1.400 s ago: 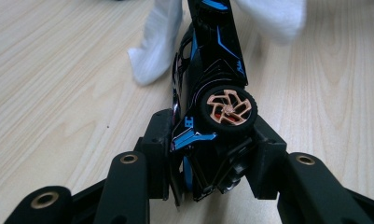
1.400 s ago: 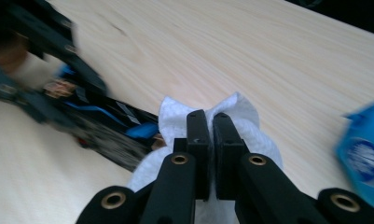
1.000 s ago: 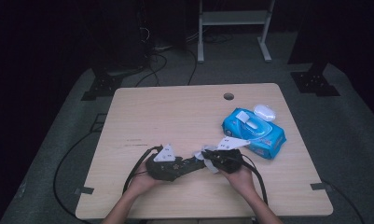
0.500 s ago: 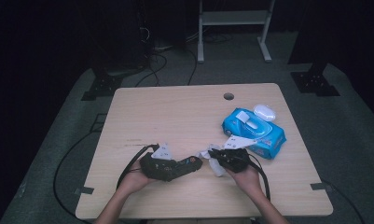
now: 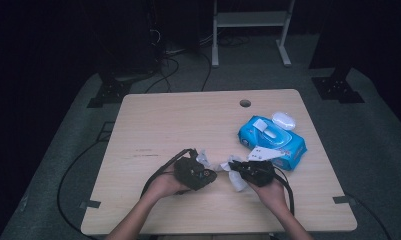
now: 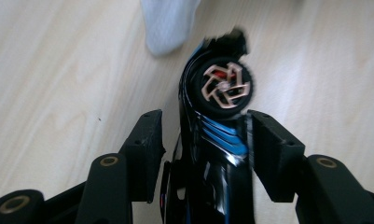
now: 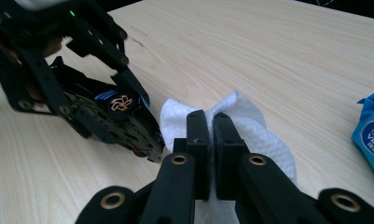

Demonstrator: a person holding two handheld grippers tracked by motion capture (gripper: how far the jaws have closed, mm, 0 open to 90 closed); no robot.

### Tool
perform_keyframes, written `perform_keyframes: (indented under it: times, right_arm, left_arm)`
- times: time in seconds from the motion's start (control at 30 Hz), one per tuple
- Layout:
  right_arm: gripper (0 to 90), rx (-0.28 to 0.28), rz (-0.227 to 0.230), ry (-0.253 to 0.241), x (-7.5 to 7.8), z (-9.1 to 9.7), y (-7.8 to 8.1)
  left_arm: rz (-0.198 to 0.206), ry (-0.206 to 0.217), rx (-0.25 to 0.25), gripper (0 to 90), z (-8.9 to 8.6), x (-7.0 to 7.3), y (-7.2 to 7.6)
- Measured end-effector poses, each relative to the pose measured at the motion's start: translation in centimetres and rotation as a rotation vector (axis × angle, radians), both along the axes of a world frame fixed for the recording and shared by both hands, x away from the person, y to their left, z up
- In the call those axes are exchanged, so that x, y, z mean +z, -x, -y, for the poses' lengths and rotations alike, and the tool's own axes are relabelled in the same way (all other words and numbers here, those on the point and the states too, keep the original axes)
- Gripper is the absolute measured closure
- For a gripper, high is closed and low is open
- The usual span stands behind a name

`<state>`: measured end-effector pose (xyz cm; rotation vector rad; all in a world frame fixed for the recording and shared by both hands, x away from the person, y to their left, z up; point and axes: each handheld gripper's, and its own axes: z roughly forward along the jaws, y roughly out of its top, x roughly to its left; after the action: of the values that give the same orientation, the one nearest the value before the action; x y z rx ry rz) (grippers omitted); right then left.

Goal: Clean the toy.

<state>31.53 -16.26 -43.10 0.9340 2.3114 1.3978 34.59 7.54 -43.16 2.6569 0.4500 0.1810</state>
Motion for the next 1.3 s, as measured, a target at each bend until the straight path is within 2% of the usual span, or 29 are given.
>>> perform_keyframes:
  times: [0.03, 0.07, 0.17, 0.23, 0.33, 0.47, 0.53, 0.57, 0.63, 0.7, 0.8, 0.9, 1.0, 1.07, 1.2, 1.27, 1.3]
  right_arm:
    - [86.5, 0.0, 0.0, 0.0, -0.1, 0.0, 0.0]
    - [86.5, 0.006, -0.005, -0.003, -0.2, -0.1, -0.1]
    - [86.5, 0.01, -0.008, -0.014, -0.2, -0.4, -0.2]
    - [86.5, 0.016, -0.005, -0.027, 0.1, -0.5, -0.2]
    - [86.5, 0.052, -0.011, -0.042, 0.6, -0.7, -0.4]
    - [86.6, 0.098, -0.021, -0.096, 1.4, -1.4, -0.2]
    - [86.5, 0.135, -0.016, -0.138, 2.1, -2.2, 0.0]
    - [86.6, 0.142, 0.003, -0.144, 2.6, -2.6, 0.2]
    - [86.6, 0.158, 0.005, -0.153, 3.2, -2.8, 0.2]
    - [86.6, 0.153, 0.014, -0.142, 3.5, -2.8, 0.2]
    - [86.6, 0.137, -0.001, -0.14, 3.3, -2.5, 0.0]
    - [86.6, 0.138, -0.018, -0.174, 3.2, -2.4, 0.1]
    - [86.6, 0.172, -0.021, -0.219, 3.8, -3.0, 0.3]
    - [86.6, 0.195, -0.024, -0.228, 4.0, -3.6, 0.4]
    - [86.6, 0.2, -0.01, -0.166, 4.0, -4.0, 0.4]
    - [86.7, 0.163, -0.005, -0.098, 4.0, -3.8, 0.2]
    - [86.7, 0.163, -0.012, -0.108, 3.9, -3.7, 0.2]
  left_arm:
    - [-0.008, -0.031, 0.003, 49.0, 0.2, -0.3, -0.1]
    - [0.002, -0.04, -0.02, 56.3, 0.2, -0.4, -0.1]
    - [0.022, -0.006, -0.049, 58.3, 0.0, -0.4, 0.2]
    - [0.055, 0.033, -0.064, 58.4, -0.4, -0.2, 0.4]
    - [0.078, 0.098, -0.063, 58.5, -0.9, 0.5, 0.6]
    - [0.141, 0.171, -0.092, 58.8, -1.2, 1.8, 1.3]
    - [0.185, 0.181, -0.107, 59.0, -1.0, 2.3, 1.8]
    - [0.218, 0.207, -0.114, 60.9, -1.0, 2.6, 2.1]
    - [0.234, 0.228, -0.12, 63.8, -1.1, 3.0, 2.4]
    - [0.23, 0.26, -0.126, 64.2, -1.4, 3.2, 2.5]
    - [0.233, 0.284, -0.12, 64.4, -1.9, 3.1, 2.5]
    - [0.231, 0.304, -0.119, 64.5, -2.2, 3.0, 2.5]
    - [0.237, 0.31, -0.119, 64.5, -2.3, 2.9, 2.7]
    - [0.239, 0.316, -0.118, 64.5, -2.4, 2.9, 2.7]
    - [0.235, 0.316, -0.117, 64.6, -2.5, 2.7, 2.7]
    - [0.237, 0.32, -0.118, 64.9, -2.5, 2.6, 2.7]
    - [0.237, 0.321, -0.117, 65.0, -2.5, 2.6, 2.7]
